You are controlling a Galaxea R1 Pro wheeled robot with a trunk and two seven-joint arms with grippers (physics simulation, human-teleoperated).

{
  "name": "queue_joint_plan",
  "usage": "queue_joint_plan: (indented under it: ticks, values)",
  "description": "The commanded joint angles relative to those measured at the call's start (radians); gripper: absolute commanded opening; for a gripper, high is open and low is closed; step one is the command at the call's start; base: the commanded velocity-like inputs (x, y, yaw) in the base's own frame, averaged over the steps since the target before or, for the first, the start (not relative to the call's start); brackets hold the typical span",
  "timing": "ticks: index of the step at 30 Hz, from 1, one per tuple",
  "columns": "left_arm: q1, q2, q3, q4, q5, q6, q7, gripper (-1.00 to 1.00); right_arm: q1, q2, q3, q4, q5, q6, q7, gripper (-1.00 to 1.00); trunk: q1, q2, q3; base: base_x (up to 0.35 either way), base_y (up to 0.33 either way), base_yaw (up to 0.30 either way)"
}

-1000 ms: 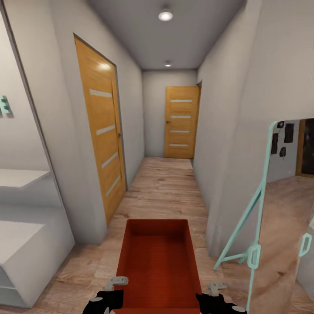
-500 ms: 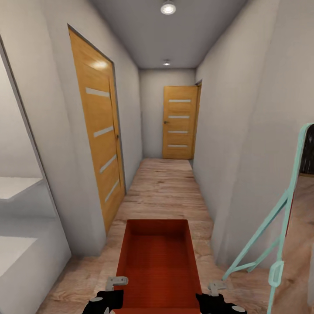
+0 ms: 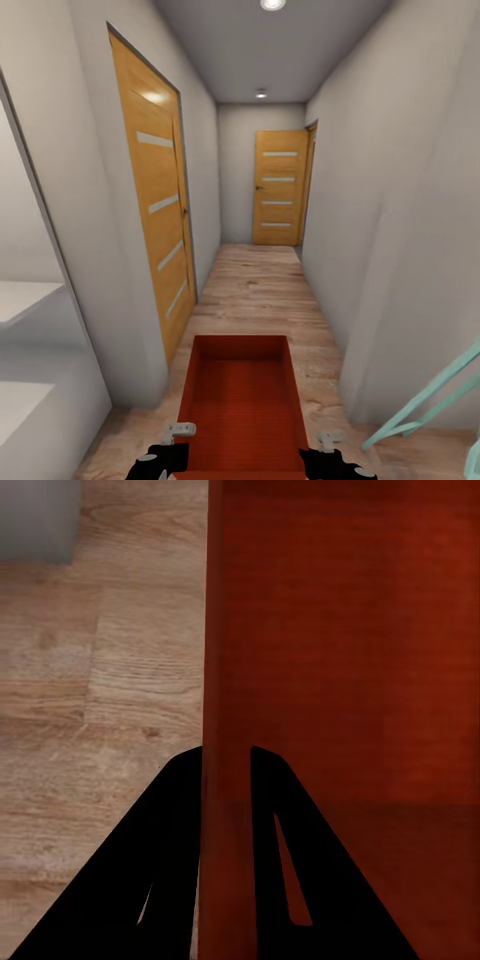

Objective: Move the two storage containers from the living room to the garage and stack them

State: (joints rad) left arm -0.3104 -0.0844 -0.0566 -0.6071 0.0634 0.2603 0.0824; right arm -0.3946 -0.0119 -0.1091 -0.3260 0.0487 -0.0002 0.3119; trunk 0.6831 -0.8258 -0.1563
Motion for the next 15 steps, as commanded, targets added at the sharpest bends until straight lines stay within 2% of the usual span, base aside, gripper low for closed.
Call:
queue_joint_plan:
  ticks: [1, 5, 15]
  values:
    - [-0.001, -0.029, -0.001, -0.025, -0.001, 0.006, 0.008, -1.00, 0.000, 0.009, 0.035, 0.002, 0.010, 0.000, 0.009, -1.00, 0.001, -0.001, -0.002, 0.276, 0.213, 0.000]
    - [-0.001, -0.029, -0.001, -0.025, -0.001, 0.006, 0.008, -1.00, 0.000, 0.009, 0.035, 0.002, 0.010, 0.000, 0.008, -1.00, 0.001, -0.001, -0.002, 0.276, 0.213, -0.072]
    - [-0.001, -0.029, -0.001, -0.025, -0.001, 0.007, 0.008, -1.00, 0.000, 0.009, 0.035, 0.002, 0.010, 0.000, 0.008, -1.00, 0.001, -0.001, -0.002, 0.275, 0.213, -0.261]
